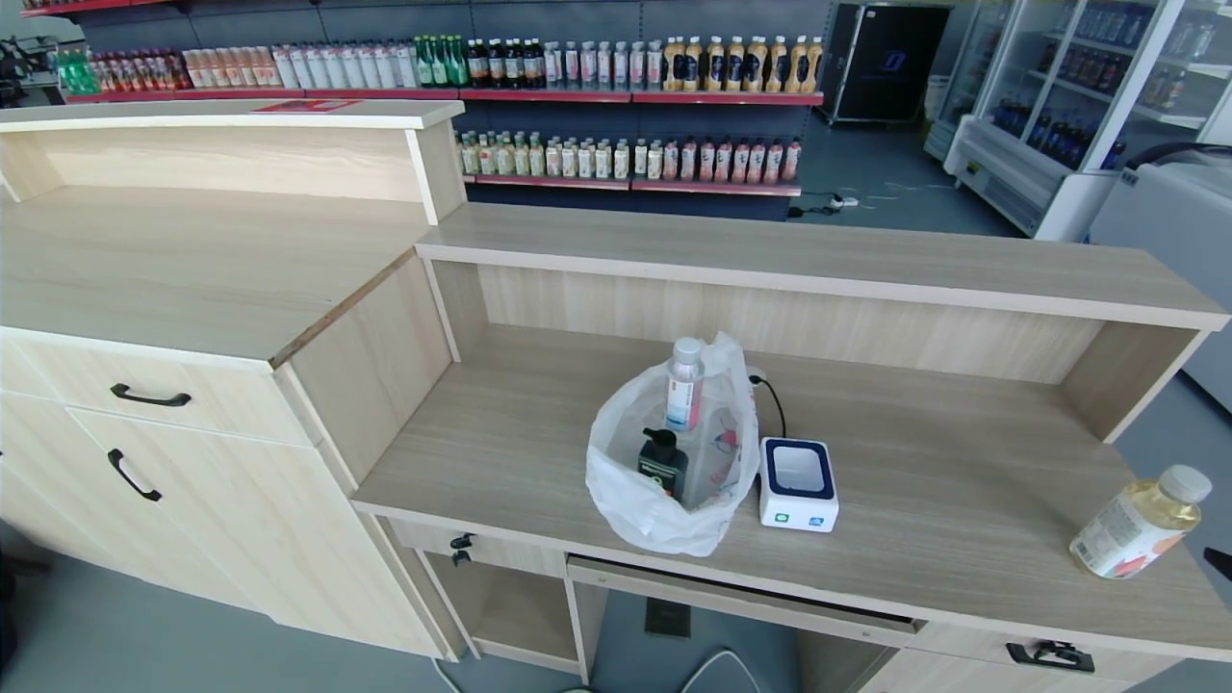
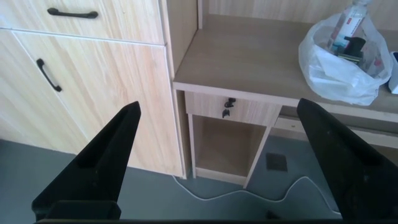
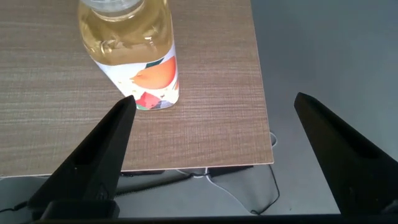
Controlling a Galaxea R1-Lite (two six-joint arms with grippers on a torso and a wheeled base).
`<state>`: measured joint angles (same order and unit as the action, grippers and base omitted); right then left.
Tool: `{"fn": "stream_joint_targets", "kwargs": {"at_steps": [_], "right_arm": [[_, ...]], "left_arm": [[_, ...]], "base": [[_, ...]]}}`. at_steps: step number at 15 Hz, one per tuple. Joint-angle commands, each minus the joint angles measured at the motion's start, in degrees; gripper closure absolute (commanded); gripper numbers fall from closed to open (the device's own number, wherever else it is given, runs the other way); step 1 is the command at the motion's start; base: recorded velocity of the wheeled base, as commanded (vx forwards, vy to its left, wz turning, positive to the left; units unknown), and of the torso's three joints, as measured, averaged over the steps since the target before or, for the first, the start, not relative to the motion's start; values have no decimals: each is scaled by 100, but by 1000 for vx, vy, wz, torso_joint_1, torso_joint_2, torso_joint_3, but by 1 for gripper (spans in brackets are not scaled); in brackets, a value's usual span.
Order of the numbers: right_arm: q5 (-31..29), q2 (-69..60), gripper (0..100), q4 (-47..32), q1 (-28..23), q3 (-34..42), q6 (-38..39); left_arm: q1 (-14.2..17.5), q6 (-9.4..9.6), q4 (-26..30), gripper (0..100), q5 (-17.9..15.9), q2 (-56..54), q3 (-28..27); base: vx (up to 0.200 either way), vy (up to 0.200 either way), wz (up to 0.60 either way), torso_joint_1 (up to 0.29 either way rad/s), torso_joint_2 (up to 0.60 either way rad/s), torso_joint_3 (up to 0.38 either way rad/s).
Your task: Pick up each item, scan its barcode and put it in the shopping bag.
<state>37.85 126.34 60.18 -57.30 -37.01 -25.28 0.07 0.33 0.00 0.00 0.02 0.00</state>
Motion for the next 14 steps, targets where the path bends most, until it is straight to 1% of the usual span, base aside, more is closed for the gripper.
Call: {"fn": "stream_joint_targets", "kwargs": {"at_steps": [1,4,10,14], "right_arm": [[3,110,0,2,0,-34,-3],[3,180,0,46,8,-61,-3],[3,321,0,46,526,-210,6],[-6,505,0,143,764,-403,-3]], "left_arm": [[1,2,0,0,0,-2,0],[1,2,0,0,0,-2,0],[1,2,0,0,0,-2,0],[1,2,0,0,0,-2,0]], "base": [[0,0,0,0,0,0],[0,0,0,0,0,0],[0,0,0,0,0,0],[0,0,0,0,0,0]]}}
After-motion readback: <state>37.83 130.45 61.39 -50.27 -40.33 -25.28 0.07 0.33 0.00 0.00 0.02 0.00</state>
